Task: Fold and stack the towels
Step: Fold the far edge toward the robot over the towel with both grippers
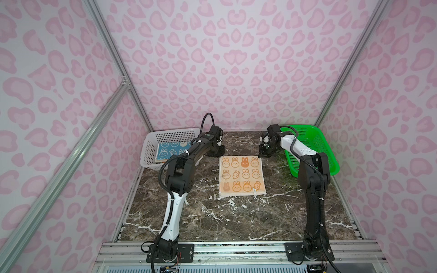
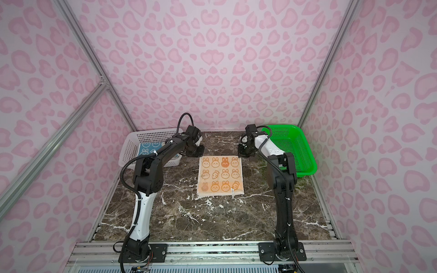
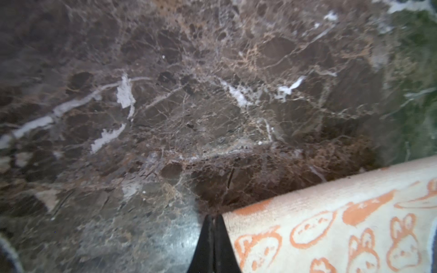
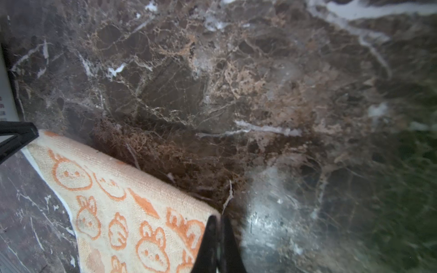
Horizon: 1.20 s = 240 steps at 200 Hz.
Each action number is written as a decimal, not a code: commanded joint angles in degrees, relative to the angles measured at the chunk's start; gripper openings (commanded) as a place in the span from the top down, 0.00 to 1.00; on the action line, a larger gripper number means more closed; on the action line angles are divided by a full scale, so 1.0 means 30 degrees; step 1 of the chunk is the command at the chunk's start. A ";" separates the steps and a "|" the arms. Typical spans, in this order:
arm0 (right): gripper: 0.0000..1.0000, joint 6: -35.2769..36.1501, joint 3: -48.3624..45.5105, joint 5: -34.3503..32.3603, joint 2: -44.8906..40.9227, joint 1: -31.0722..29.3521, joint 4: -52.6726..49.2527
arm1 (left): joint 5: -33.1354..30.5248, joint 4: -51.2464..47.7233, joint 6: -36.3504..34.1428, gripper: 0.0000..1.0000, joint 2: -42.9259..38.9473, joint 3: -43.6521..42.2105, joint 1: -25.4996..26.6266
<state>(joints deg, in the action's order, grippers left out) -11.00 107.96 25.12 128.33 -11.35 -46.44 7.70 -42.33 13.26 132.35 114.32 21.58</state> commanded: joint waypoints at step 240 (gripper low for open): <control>1.00 -0.3307 -1.8010 0.0069 -0.9730 -0.2299 0.6777 | -0.0428 0.6697 0.4663 0.96 -0.9782 -1.7537 0.3149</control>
<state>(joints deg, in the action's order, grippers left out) -18.68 56.16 25.39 98.35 -17.45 -30.33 8.56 -24.67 25.50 102.00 61.89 31.03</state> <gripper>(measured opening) 0.052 0.052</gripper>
